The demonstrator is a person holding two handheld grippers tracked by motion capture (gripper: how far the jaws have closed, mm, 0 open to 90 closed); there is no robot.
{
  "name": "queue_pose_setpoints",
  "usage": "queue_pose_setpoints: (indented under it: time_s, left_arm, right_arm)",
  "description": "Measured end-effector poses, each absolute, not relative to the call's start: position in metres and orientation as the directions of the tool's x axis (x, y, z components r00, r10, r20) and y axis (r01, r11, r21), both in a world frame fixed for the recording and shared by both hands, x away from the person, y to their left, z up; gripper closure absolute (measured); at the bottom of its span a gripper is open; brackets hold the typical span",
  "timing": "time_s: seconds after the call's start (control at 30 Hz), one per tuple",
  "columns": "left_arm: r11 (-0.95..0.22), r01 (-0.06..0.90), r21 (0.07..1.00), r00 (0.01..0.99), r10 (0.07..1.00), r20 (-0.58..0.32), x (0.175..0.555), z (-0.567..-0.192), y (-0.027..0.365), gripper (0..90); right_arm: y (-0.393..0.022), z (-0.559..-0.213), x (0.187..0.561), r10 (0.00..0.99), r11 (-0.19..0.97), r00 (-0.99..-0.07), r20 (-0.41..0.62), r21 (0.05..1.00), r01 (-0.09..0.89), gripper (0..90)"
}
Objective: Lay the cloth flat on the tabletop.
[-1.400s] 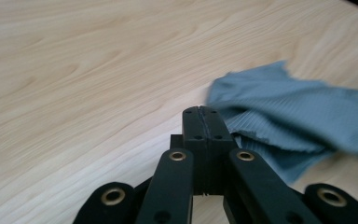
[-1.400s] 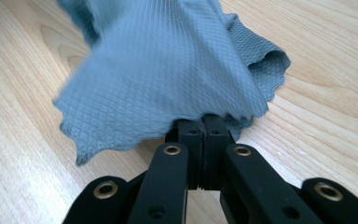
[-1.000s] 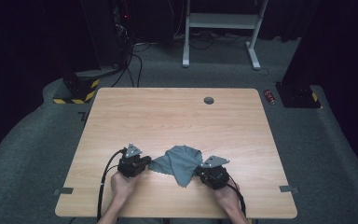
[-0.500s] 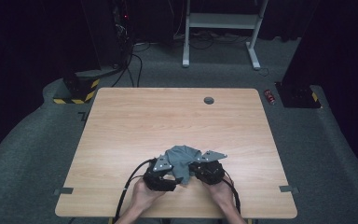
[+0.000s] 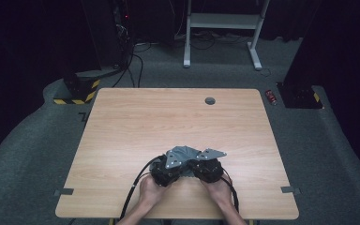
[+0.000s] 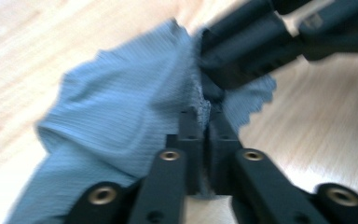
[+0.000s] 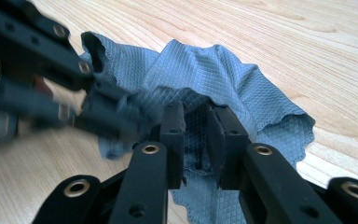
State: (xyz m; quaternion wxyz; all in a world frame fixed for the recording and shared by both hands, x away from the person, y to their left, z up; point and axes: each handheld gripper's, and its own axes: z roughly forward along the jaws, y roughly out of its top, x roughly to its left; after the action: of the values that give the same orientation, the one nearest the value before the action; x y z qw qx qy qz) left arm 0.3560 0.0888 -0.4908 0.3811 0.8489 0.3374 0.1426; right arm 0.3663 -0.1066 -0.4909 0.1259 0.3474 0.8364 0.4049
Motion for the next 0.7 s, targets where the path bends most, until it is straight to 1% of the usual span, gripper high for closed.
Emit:
queue_pose_setpoints:
  time_s: [0.03, 0.2, 0.27, 0.3, 0.4, 0.43, 0.5, 0.57, 0.6, 0.7]
  left_arm:
    - [-0.455, 0.478, 0.751, 0.719, 0.694, -0.037, 0.363, -0.484, 0.097, 88.7]
    - [-0.410, 0.493, 0.768, 0.687, 0.724, -0.054, 0.378, -0.469, 0.112, 88.9]
    - [-0.389, 0.502, 0.772, 0.668, 0.742, -0.061, 0.388, -0.462, 0.121, 89.0]
    - [-0.353, 0.524, 0.775, 0.642, 0.761, -0.088, 0.398, -0.457, 0.130, 89.0]
    - [-0.328, 0.545, 0.772, 0.615, 0.782, -0.102, 0.408, -0.456, 0.137, 89.0]
    - [-0.311, 0.564, 0.765, 0.584, 0.806, -0.103, 0.419, -0.456, 0.145, 89.0]
    - [-0.305, 0.572, 0.762, 0.565, 0.819, -0.097, 0.424, -0.458, 0.148, 88.9]
    - [-0.306, 0.591, 0.746, 0.513, 0.857, -0.056, 0.437, -0.463, 0.158, 89.0]
    - [-0.306, 0.591, 0.746, 0.513, 0.857, -0.056, 0.437, -0.463, 0.158, 88.9]
    - [-0.292, 0.625, 0.724, 0.466, 0.884, -0.046, 0.446, -0.472, 0.167, 88.8]
  right_arm:
    - [-0.109, -0.491, 0.364, 0.681, 0.431, -0.729, 0.068, 0.767, 0.474, 73.6]
    - [-0.113, -0.494, 0.359, 0.677, 0.446, -0.734, 0.043, 0.770, 0.456, 72.9]
    - [-0.116, -0.498, 0.357, 0.681, 0.450, -0.731, 0.038, 0.766, 0.459, 72.4]
    - [-0.118, -0.502, 0.356, 0.685, 0.450, -0.727, 0.047, 0.757, 0.473, 71.6]
    - [-0.119, -0.506, 0.356, 0.688, 0.459, -0.725, 0.044, 0.747, 0.481, 70.6]
    - [-0.120, -0.508, 0.356, 0.688, 0.465, -0.724, 0.039, 0.742, 0.483, 70.1]
    - [-0.120, -0.509, 0.356, 0.692, 0.465, -0.721, 0.038, 0.740, 0.486, 69.5]
    - [-0.121, -0.510, 0.356, 0.689, 0.473, -0.724, 0.029, 0.738, 0.480, 67.8]
    - [-0.121, -0.510, 0.356, 0.689, 0.473, -0.724, 0.029, 0.738, 0.480, 67.8]
    - [-0.119, -0.510, 0.355, 0.679, 0.484, -0.733, 0.030, 0.733, 0.478, 66.6]
